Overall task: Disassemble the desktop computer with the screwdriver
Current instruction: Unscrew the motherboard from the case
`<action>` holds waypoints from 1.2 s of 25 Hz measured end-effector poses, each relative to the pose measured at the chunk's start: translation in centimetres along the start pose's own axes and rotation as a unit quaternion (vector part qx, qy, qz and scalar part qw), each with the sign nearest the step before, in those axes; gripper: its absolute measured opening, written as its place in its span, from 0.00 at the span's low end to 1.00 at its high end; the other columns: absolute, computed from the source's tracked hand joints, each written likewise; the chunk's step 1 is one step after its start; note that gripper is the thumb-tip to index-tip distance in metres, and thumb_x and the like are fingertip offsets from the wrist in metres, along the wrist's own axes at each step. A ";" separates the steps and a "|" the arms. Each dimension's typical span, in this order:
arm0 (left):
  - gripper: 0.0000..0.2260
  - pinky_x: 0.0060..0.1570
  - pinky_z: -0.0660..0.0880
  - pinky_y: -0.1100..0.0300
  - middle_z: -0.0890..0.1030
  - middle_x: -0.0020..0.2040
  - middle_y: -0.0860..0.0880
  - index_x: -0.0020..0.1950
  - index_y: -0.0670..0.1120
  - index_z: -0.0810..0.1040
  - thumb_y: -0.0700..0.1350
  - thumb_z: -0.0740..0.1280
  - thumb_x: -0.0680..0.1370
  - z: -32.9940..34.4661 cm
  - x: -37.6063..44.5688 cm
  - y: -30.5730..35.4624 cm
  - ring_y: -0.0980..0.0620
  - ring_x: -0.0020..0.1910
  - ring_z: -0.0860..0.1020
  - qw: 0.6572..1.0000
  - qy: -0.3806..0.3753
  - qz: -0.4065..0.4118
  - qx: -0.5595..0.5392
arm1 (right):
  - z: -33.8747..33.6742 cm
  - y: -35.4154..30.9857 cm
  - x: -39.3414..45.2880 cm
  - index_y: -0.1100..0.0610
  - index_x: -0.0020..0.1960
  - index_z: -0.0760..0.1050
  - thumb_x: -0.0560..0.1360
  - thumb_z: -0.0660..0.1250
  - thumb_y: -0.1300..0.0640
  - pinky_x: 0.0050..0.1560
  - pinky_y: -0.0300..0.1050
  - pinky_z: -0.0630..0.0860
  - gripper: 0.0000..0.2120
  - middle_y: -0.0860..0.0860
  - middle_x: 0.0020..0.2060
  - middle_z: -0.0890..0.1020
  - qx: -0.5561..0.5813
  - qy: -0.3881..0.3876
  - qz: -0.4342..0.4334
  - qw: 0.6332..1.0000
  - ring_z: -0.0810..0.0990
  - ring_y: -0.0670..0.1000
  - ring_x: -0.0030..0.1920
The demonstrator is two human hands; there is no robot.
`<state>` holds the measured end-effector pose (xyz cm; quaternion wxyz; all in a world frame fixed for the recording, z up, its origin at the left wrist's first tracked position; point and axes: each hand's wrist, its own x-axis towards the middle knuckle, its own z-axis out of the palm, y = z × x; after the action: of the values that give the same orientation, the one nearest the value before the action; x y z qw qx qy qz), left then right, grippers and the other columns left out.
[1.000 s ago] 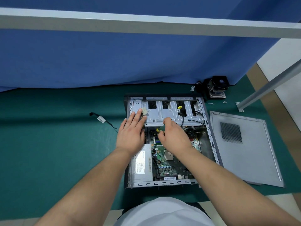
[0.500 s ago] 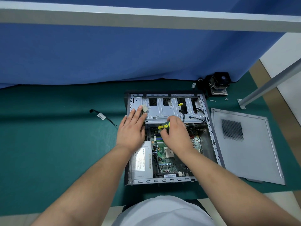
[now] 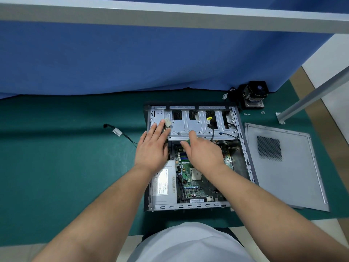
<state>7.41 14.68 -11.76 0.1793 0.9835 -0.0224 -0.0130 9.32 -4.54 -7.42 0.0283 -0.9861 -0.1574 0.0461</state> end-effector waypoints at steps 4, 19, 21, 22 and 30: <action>0.26 0.81 0.50 0.49 0.49 0.85 0.56 0.81 0.57 0.61 0.49 0.58 0.83 -0.1 0.0 0.0 0.51 0.83 0.50 1.000 -0.004 -0.002 0.002 | -0.4 0.0 0.5 0.57 0.59 0.66 0.84 0.55 0.48 0.38 0.49 0.67 0.12 0.54 0.47 0.80 -0.018 -0.005 -0.043 0.999 0.78 0.57 0.46; 0.25 0.81 0.52 0.48 0.50 0.85 0.56 0.81 0.57 0.62 0.49 0.59 0.82 0.1 0.0 -0.2 0.51 0.83 0.51 1.000 0.000 0.001 0.001 | 0.3 0.0 -0.2 0.54 0.58 0.66 0.84 0.52 0.44 0.33 0.48 0.67 0.14 0.50 0.39 0.78 0.029 0.004 -0.018 0.999 0.78 0.55 0.40; 0.26 0.81 0.53 0.48 0.50 0.85 0.56 0.81 0.57 0.62 0.49 0.58 0.82 0.1 0.0 -0.1 0.51 0.83 0.51 1.000 0.001 0.001 0.001 | 0.0 0.5 -0.1 0.55 0.59 0.68 0.80 0.58 0.50 0.43 0.50 0.70 0.12 0.52 0.47 0.78 0.040 -0.010 -0.031 0.999 0.76 0.56 0.48; 0.26 0.81 0.52 0.48 0.50 0.85 0.56 0.81 0.57 0.62 0.49 0.58 0.82 0.1 0.0 -0.1 0.51 0.83 0.51 1.000 0.000 0.001 0.002 | -0.2 0.8 0.0 0.55 0.60 0.68 0.78 0.59 0.51 0.47 0.51 0.72 0.14 0.52 0.50 0.77 0.039 -0.022 -0.033 0.998 0.74 0.56 0.51; 0.26 0.81 0.50 0.49 0.49 0.84 0.57 0.82 0.59 0.60 0.49 0.58 0.83 0.0 -0.1 -0.1 0.52 0.83 0.50 1.000 0.000 0.000 0.001 | -0.3 0.2 -0.5 0.55 0.64 0.65 0.79 0.58 0.51 0.47 0.52 0.74 0.15 0.53 0.50 0.77 0.031 -0.029 -0.048 0.998 0.77 0.57 0.51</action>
<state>7.31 14.77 -11.76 0.1783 0.9836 -0.0225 -0.0128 8.98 -4.88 -7.09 0.0566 -0.9742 -0.2041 0.0784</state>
